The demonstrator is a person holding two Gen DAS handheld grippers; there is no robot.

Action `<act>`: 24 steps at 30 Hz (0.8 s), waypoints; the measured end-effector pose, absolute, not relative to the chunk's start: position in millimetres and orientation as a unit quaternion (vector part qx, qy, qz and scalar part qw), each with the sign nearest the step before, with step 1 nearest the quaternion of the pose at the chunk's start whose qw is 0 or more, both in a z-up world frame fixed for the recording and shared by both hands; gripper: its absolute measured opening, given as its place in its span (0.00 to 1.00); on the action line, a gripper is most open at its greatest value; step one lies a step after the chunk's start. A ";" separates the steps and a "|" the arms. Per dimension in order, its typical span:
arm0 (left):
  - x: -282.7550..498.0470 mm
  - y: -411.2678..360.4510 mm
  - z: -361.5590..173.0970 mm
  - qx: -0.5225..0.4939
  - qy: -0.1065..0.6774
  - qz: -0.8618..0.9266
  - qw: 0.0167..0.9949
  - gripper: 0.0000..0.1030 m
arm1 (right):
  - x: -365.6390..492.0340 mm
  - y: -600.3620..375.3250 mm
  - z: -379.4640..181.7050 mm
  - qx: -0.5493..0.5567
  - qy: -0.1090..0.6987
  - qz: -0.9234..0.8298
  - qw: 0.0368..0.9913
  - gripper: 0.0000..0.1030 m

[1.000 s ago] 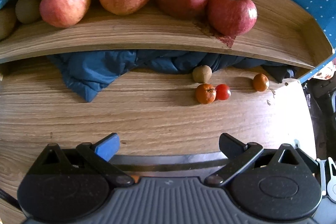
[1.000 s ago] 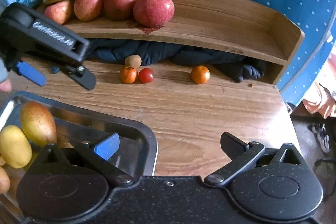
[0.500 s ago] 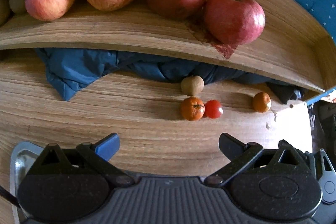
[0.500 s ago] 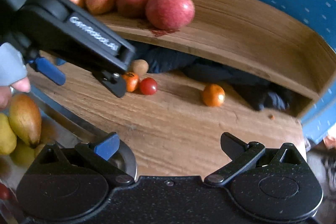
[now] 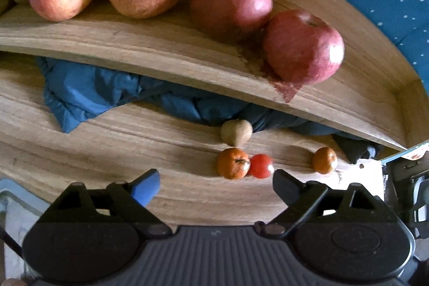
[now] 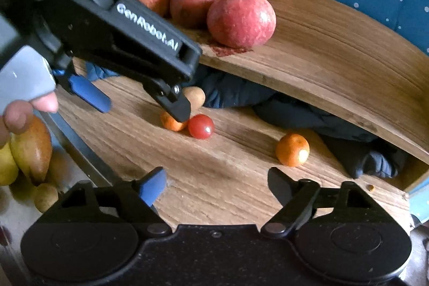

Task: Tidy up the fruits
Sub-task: 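Close the left tool on an orange tomato while the right tool closes on a red cherry tomato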

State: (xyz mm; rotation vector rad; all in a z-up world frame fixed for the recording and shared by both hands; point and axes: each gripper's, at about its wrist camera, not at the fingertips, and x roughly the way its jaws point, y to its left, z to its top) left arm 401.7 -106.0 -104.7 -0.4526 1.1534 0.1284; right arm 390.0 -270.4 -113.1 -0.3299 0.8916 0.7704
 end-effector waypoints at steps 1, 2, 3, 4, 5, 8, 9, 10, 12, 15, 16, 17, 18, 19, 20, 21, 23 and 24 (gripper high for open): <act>402.4 -107.1 -105.0 -0.211 0.537 0.055 0.815 0.88 | 392.1 -271.7 -113.1 -0.150 0.415 0.367 0.819 0.76; 403.1 -108.8 -105.2 -0.209 0.535 0.049 0.817 0.87 | 394.0 -272.4 -113.2 -0.145 0.413 0.372 0.818 0.75; 403.8 -109.3 -105.3 -0.207 0.533 0.045 0.819 0.86 | 396.3 -272.5 -113.2 -0.142 0.412 0.376 0.818 0.73; 404.7 -110.6 -106.0 -0.205 0.532 0.042 0.821 0.83 | 398.0 -272.7 -113.4 -0.138 0.410 0.379 0.818 0.69; 405.8 -112.1 -106.4 -0.204 0.532 0.041 0.821 0.82 | 399.2 -272.5 -113.7 -0.136 0.409 0.383 0.817 0.66; 407.5 -112.3 -108.5 -0.204 0.534 0.043 0.819 0.76 | 401.9 -267.8 -116.1 -0.135 0.410 0.389 0.814 0.60; 407.8 -111.6 -108.4 -0.206 0.534 0.044 0.819 0.74 | 401.8 -266.5 -116.8 -0.136 0.410 0.390 0.814 0.60; 408.5 -111.7 -109.3 -0.208 0.535 0.045 0.818 0.73 | 403.5 -265.1 -118.2 -0.136 0.410 0.390 0.813 0.58; 410.0 -112.1 -111.1 -0.211 0.536 0.049 0.816 0.70 | 405.5 -262.5 -120.5 -0.137 0.410 0.392 0.812 0.56; 411.7 -112.1 -112.7 -0.213 0.536 0.052 0.815 0.62 | 406.3 -259.5 -121.8 -0.137 0.407 0.392 0.813 0.51; 411.4 -110.8 -111.5 -0.215 0.535 0.052 0.815 0.60 | 405.9 -259.7 -122.2 -0.136 0.406 0.392 0.814 0.49; 411.4 -110.1 -110.9 -0.216 0.535 0.053 0.815 0.58 | 406.7 -258.8 -122.6 -0.135 0.406 0.393 0.814 0.47; 411.4 -109.9 -110.9 -0.216 0.536 0.052 0.815 0.55 | 407.4 -258.0 -123.0 -0.134 0.405 0.393 0.814 0.46; 412.0 -110.4 -111.2 -0.218 0.535 0.051 0.814 0.52 | 408.2 -257.1 -123.7 -0.134 0.404 0.394 0.814 0.46; 411.7 -110.5 -110.5 -0.219 0.535 0.050 0.815 0.51 | 409.1 -256.3 -124.4 -0.132 0.404 0.396 0.814 0.45; 411.9 -110.8 -110.6 -0.220 0.534 0.049 0.815 0.49 | 409.3 -255.4 -124.9 -0.132 0.403 0.398 0.813 0.44; 412.5 -111.1 -111.6 -0.224 0.533 0.048 0.815 0.46 | 410.5 -253.7 -126.2 -0.132 0.401 0.402 0.813 0.43; 412.6 -110.9 -112.3 -0.226 0.533 0.047 0.814 0.44 | 411.1 -253.1 -126.7 -0.131 0.400 0.404 0.812 0.43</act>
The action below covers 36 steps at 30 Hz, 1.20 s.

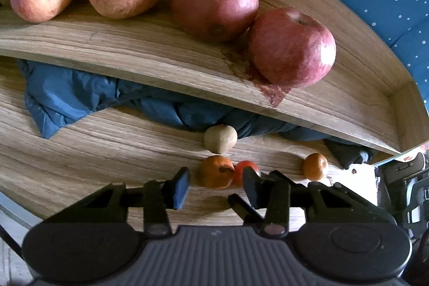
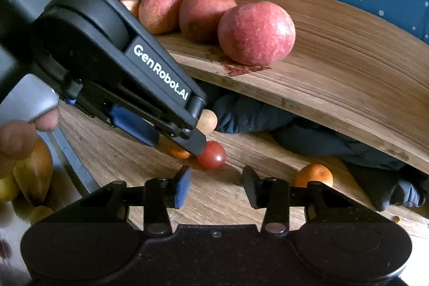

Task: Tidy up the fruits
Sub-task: 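Close the left tool on an orange tomato while the right tool closes on a red cherry tomato, then carry the orange tomato and red cherry tomato over the steel tray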

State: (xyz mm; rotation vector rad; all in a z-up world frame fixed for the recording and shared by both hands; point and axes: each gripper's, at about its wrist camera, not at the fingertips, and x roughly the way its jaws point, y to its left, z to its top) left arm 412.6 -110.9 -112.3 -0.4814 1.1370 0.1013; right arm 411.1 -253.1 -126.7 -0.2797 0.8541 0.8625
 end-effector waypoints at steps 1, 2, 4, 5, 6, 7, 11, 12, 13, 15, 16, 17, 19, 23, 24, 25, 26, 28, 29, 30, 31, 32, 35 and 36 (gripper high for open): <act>412.6 -110.5 -112.4 -0.227 0.532 0.048 0.814 0.41 | 412.2 -252.1 -127.2 -0.130 0.399 0.406 0.812 0.43; 412.7 -110.1 -112.5 -0.229 0.531 0.048 0.814 0.40 | 413.2 -251.3 -127.5 -0.129 0.399 0.408 0.811 0.43; 412.9 -109.6 -112.4 -0.232 0.530 0.048 0.814 0.35 | 413.9 -250.3 -128.0 -0.127 0.398 0.413 0.810 0.43; 412.9 -109.6 -112.3 -0.232 0.530 0.048 0.814 0.33 | 413.4 -249.9 -128.7 -0.127 0.397 0.415 0.809 0.43; 412.4 -108.9 -111.5 -0.232 0.530 0.048 0.814 0.31 | 413.9 -249.8 -129.3 -0.126 0.396 0.418 0.808 0.43; 412.2 -108.8 -111.5 -0.232 0.530 0.049 0.814 0.30 | 414.2 -249.2 -129.6 -0.126 0.395 0.421 0.807 0.43; 408.3 -105.0 -109.0 -0.236 0.530 0.056 0.813 0.29 | 415.8 -246.9 -130.3 -0.127 0.391 0.431 0.803 0.43; 407.1 -104.0 -108.8 -0.238 0.529 0.058 0.812 0.29 | 416.5 -246.5 -130.1 -0.127 0.391 0.433 0.802 0.43; 406.0 -103.3 -108.7 -0.239 0.529 0.061 0.812 0.29 | 416.9 -245.9 -130.3 -0.126 0.390 0.436 0.801 0.43; 403.9 -102.1 -108.2 -0.240 0.528 0.067 0.812 0.29 | 416.8 -245.1 -130.5 -0.126 0.387 0.442 0.799 0.42; 403.0 -101.0 -107.7 -0.240 0.528 0.070 0.812 0.29 | 416.4 -245.2 -130.5 -0.126 0.386 0.445 0.798 0.42; 401.2 -99.5 -107.5 -0.241 0.527 0.072 0.812 0.28 | 416.5 -244.2 -130.4 -0.125 0.385 0.448 0.797 0.40; 398.7 -97.5 -106.9 -0.242 0.527 0.077 0.811 0.28 | 415.8 -242.9 -130.0 -0.124 0.383 0.454 0.795 0.35; 393.8 -93.0 -106.1 -0.245 0.527 0.082 0.809 0.29 | 415.4 -242.0 -128.9 -0.121 0.384 0.457 0.793 0.23; 392.4 -91.8 -105.8 -0.246 0.527 0.083 0.809 0.29 | 415.4 -241.9 -128.7 -0.120 0.385 0.457 0.793 0.23; 390.8 -90.5 -105.5 -0.247 0.528 0.084 0.808 0.29 | 414.5 -243.7 -129.0 -0.120 0.385 0.457 0.793 0.23; 389.1 -89.2 -105.0 -0.247 0.528 0.086 0.808 0.29 | 414.3 -243.6 -128.8 -0.120 0.386 0.457 0.792 0.23; 385.1 -86.5 -104.1 -0.248 0.528 0.087 0.807 0.29 | 413.5 -242.7 -128.0 -0.121 0.387 0.455 0.793 0.23; 382.7 -84.9 -103.1 -0.248 0.528 0.088 0.807 0.29 | 412.7 -242.4 -127.5 -0.122 0.388 0.454 0.793 0.23; 379.9 -83.5 -101.7 -0.248 0.528 0.087 0.808 0.29 | 411.7 -242.1 -126.8 -0.122 0.388 0.453 0.793 0.23; 377.9 -82.4 -100.8 -0.248 0.527 0.086 0.808 0.28 | 411.3 -241.5 -126.6 -0.122 0.389 0.452 0.793 0.23; 376.4 -81.5 -99.3 -0.248 0.527 0.084 0.808 0.29 | 410.2 -241.0 -125.3 -0.122 0.390 0.450 0.794 0.23; 373.7 -81.4 -96.3 -0.248 0.525 0.076 0.810 0.28 | 406.1 -239.5 -120.9 -0.121 0.390 0.444 0.797 0.23; 372.0 -81.1 -94.9 -0.248 0.525 0.073 0.811 0.28 | 403.3 -240.2 -119.0 -0.121 0.390 0.442 0.799 0.23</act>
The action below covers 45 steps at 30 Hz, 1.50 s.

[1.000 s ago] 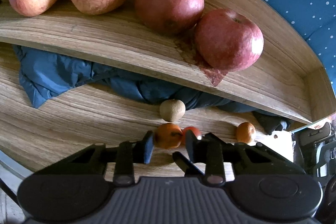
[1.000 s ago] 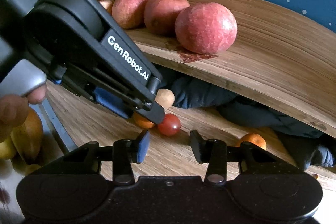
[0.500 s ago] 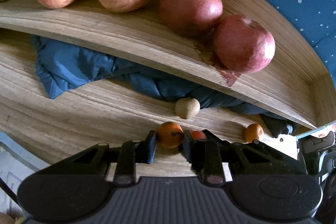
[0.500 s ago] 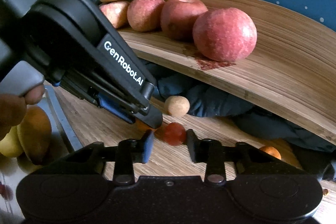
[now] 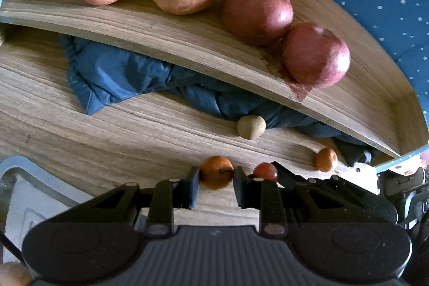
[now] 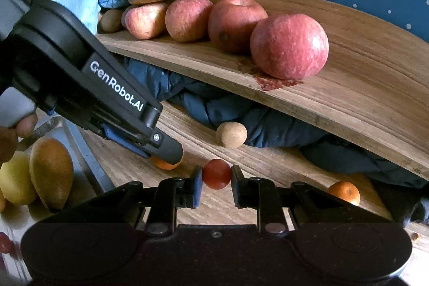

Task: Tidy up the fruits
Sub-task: 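Carry the orange tomato and red cherry tomato over the steel tray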

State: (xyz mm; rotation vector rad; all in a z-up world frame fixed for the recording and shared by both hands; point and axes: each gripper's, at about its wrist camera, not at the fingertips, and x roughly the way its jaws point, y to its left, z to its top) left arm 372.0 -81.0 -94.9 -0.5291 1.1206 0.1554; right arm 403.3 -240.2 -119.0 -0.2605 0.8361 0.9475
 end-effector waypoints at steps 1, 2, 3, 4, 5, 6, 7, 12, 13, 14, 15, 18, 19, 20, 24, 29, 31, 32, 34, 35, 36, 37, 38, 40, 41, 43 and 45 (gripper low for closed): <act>370.0 -80.6 -93.1 -0.247 0.524 0.068 0.812 0.28 | 400.2 -240.5 -116.8 -0.122 0.389 0.439 0.801 0.23; 367.1 -79.9 -90.7 -0.246 0.523 0.064 0.813 0.28 | 397.7 -240.5 -114.9 -0.122 0.389 0.436 0.802 0.23; 364.2 -78.7 -88.2 -0.245 0.523 0.060 0.814 0.28 | 394.7 -240.8 -112.7 -0.122 0.389 0.433 0.804 0.23; 361.7 -78.1 -86.0 -0.243 0.523 0.055 0.815 0.28 | 391.0 -241.1 -109.9 -0.122 0.389 0.430 0.806 0.23; 359.6 -78.0 -83.6 -0.241 0.522 0.049 0.817 0.28 | 387.7 -241.2 -107.5 -0.122 0.390 0.426 0.807 0.23; 357.2 -77.7 -81.1 -0.239 0.522 0.043 0.818 0.28 | 383.7 -241.5 -104.7 -0.121 0.390 0.422 0.810 0.23; 355.5 -78.6 -79.5 -0.236 0.521 0.037 0.820 0.28 | 379.6 -243.8 -102.3 -0.120 0.391 0.417 0.812 0.23; 343.4 -77.8 -70.0 -0.223 0.519 0.008 0.825 0.28 | 356.5 -247.0 -89.4 -0.116 0.392 0.387 0.826 0.23; 340.1 -77.8 -67.6 -0.221 0.518 0.004 0.826 0.28 | 352.6 -248.2 -87.0 -0.115 0.392 0.382 0.829 0.23; 337.3 -77.9 -65.8 -0.220 0.517 -0.001 0.827 0.28 | 347.7 -249.7 -84.1 -0.114 0.392 0.376 0.832 0.23; 336.3 -80.2 -65.6 -0.218 0.516 -0.005 0.828 0.28 | 342.6 -251.0 -81.3 -0.114 0.392 0.371 0.834 0.23; 326.5 -82.1 -61.3 -0.211 0.515 -0.019 0.830 0.28 | 328.1 -254.0 -73.5 -0.113 0.391 0.357 0.841 0.23; 322.8 -82.4 -59.8 -0.208 0.515 -0.024 0.831 0.28 | 323.4 -254.7 -71.2 -0.112 0.390 0.352 0.843 0.23; 319.8 -82.4 -59.0 -0.206 0.515 -0.027 0.832 0.28 | 319.1 -255.5 -69.0 -0.111 0.390 0.348 0.845 0.23; 305.8 -81.5 -53.7 -0.202 0.515 -0.038 0.832 0.28 | 302.2 -258.4 -59.4 -0.108 0.388 0.334 0.852 0.23; 289.8 -79.4 -48.9 -0.198 0.513 -0.048 0.834 0.28 | 281.7 -261.8 -51.1 -0.107 0.388 0.321 0.857 0.23; 284.3 -78.1 -48.0 -0.196 0.513 -0.051 0.834 0.29 | 273.6 -262.6 -49.3 -0.106 0.389 0.317 0.859 0.23; 281.0 -77.4 -47.2 -0.195 0.513 -0.052 0.834 0.28 | 269.4 -262.9 -48.6 -0.105 0.390 0.315 0.859 0.23; 275.7 -76.0 -46.5 -0.192 0.514 -0.054 0.834 0.29 | 261.4 -263.4 -47.5 -0.103 0.391 0.313 0.859 0.23; 273.2 -75.2 -46.4 -0.191 0.515 -0.055 0.834 0.29 | 257.6 -263.6 -47.0 -0.102 0.392 0.312 0.860 0.23; 270.7 -74.4 -46.6 -0.189 0.516 -0.056 0.834 0.28 | 253.8 -263.9 -46.7 -0.101 0.392 0.310 0.860 0.23; 268.2 -73.5 -46.7 -0.188 0.517 -0.057 0.833 0.29 | 250.9 -264.1 -46.8 -0.100 0.393 0.309 0.860 0.23; 265.8 -72.9 -47.0 -0.187 0.518 -0.058 0.832 0.28 | 247.8 -264.2 -46.8 -0.100 0.394 0.307 0.860 0.23; 261.2 -71.9 -47.3 -0.185 0.521 -0.059 0.831 0.29 | 242.1 -264.5 -46.7 -0.098 0.396 0.305 0.860 0.23; 258.9 -71.3 -47.3 -0.184 0.522 -0.060 0.830 0.29 | 239.2 -264.7 -46.8 -0.098 0.397 0.304 0.860 0.23; 254.3 -70.5 -47.0 -0.182 0.524 -0.062 0.830 0.29 | 234.3 -265.4 -46.1 -0.097 0.400 0.303 0.859 0.23; 250.5 -70.0 -46.8 -0.180 0.526 -0.064 0.829 0.28 | 228.6 -266.4 -45.3 -0.098 0.403 0.303 0.858 0.23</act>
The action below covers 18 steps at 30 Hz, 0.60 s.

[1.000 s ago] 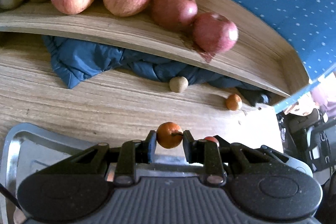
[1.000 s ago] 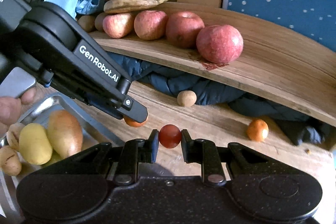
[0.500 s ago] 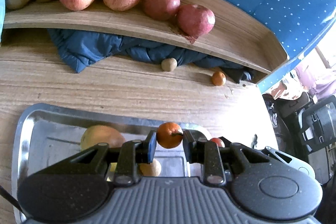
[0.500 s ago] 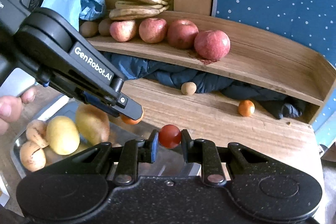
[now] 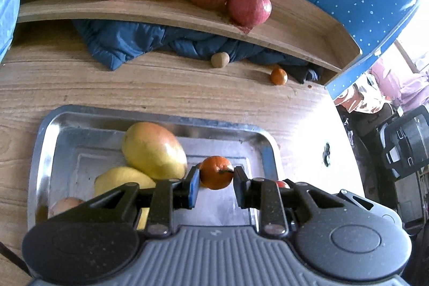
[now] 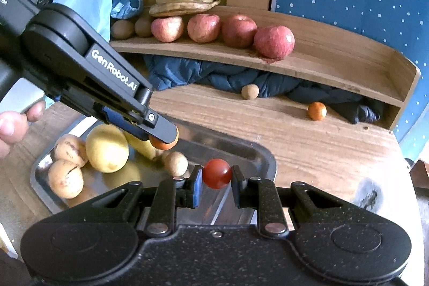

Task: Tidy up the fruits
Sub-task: 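Carry the orange tomato and red cherry tomato over the steel tray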

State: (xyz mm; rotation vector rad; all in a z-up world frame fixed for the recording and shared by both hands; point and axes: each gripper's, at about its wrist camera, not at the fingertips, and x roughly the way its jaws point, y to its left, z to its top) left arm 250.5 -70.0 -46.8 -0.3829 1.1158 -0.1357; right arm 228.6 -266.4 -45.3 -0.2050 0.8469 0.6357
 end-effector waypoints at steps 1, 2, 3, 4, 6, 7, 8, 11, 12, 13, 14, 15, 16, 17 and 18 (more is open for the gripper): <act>248.3 -69.8 -46.9 -0.179 0.527 -0.065 0.828 0.29 | 226.2 -266.6 -45.0 -0.098 0.405 0.303 0.857 0.23; 247.4 -70.0 -47.3 -0.179 0.528 -0.066 0.828 0.29 | 223.7 -266.9 -44.5 -0.097 0.406 0.302 0.857 0.23; 245.9 -70.0 -47.8 -0.178 0.530 -0.067 0.827 0.29 | 221.6 -266.8 -44.1 -0.097 0.407 0.302 0.856 0.23; 244.0 -70.3 -48.5 -0.177 0.532 -0.069 0.825 0.29 | 219.6 -266.8 -43.7 -0.097 0.409 0.302 0.856 0.23; 240.8 -70.2 -50.4 -0.177 0.535 -0.071 0.823 0.29 | 216.2 -266.3 -42.8 -0.097 0.411 0.303 0.855 0.23; 239.2 -70.0 -51.4 -0.177 0.537 -0.071 0.822 0.29 | 214.5 -265.9 -42.6 -0.097 0.412 0.303 0.854 0.23; 237.5 -69.6 -52.3 -0.177 0.539 -0.072 0.821 0.29 | 212.9 -265.2 -43.5 -0.098 0.412 0.303 0.854 0.23; 233.2 -67.9 -55.2 -0.176 0.544 -0.072 0.817 0.29 | 207.8 -263.4 -46.0 -0.099 0.416 0.304 0.851 0.23; 231.5 -67.4 -56.0 -0.176 0.545 -0.072 0.816 0.28 | 206.0 -263.3 -46.7 -0.100 0.417 0.305 0.851 0.23; 229.7 -66.6 -56.9 -0.177 0.546 -0.071 0.816 0.28 | 203.9 -262.9 -47.5 -0.100 0.418 0.305 0.850 0.23; 227.8 -65.9 -57.6 -0.177 0.547 -0.071 0.815 0.29 | 201.8 -262.4 -48.4 -0.100 0.419 0.306 0.849 0.23; 226.3 -64.8 -58.5 -0.178 0.548 -0.070 0.814 0.29 | 199.5 -261.9 -49.2 -0.100 0.421 0.307 0.848 0.23; 224.2 -63.7 -59.6 -0.179 0.549 -0.069 0.814 0.29 | 197.2 -261.2 -50.1 -0.101 0.422 0.308 0.847 0.23; 223.1 -62.8 -60.5 -0.179 0.550 -0.068 0.813 0.29 | 195.2 -260.5 -51.1 -0.101 0.424 0.309 0.845 0.23; 221.5 -61.9 -61.4 -0.180 0.552 -0.066 0.812 0.29 | 193.1 -259.9 -52.0 -0.101 0.426 0.310 0.844 0.23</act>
